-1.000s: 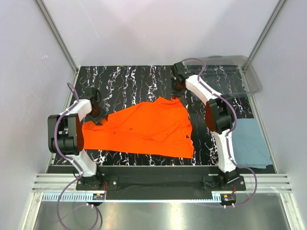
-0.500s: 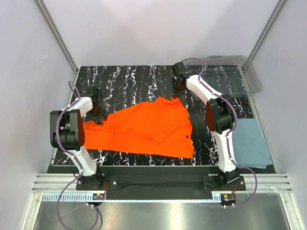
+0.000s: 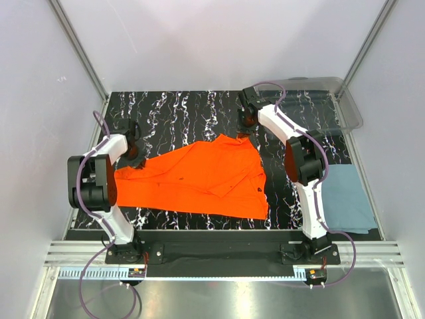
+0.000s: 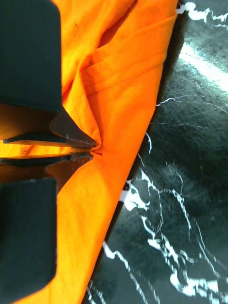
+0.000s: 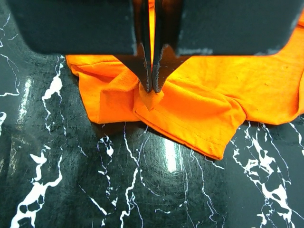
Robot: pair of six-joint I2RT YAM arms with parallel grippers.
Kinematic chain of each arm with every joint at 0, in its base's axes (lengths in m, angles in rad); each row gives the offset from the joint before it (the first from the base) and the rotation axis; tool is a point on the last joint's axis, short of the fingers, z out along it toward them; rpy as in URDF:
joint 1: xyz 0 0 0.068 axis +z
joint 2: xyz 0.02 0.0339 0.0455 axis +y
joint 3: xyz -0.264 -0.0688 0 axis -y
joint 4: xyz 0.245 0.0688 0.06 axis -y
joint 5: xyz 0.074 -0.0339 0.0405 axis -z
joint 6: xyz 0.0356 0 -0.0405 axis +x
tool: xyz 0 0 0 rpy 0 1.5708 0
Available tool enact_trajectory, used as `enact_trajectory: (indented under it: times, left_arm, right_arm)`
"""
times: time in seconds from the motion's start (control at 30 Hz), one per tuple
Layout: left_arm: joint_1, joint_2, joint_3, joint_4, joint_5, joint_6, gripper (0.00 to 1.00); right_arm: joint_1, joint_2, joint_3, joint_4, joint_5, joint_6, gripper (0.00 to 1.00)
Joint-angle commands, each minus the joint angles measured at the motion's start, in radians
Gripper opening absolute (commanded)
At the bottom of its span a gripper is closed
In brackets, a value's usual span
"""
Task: Fold and stack the t-shirts
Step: Fold the tshirt
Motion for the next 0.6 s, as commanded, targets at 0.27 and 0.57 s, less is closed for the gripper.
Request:
enact_trajectory:
  times: [0.27,0.57]
  left_arm:
    - [-0.004,-0.16,0.044,0.014,-0.085,0.086,0.0]
    - [0.016,-0.079,0.208,0.115,-0.15,0.292,0.0]
  right_arm:
    - [-0.008,-0.131,0.001,0.025,-0.004,-0.009,0.0]
    - [-0.027,-0.165,0.036,0.103,0.068,-0.053,0.0]
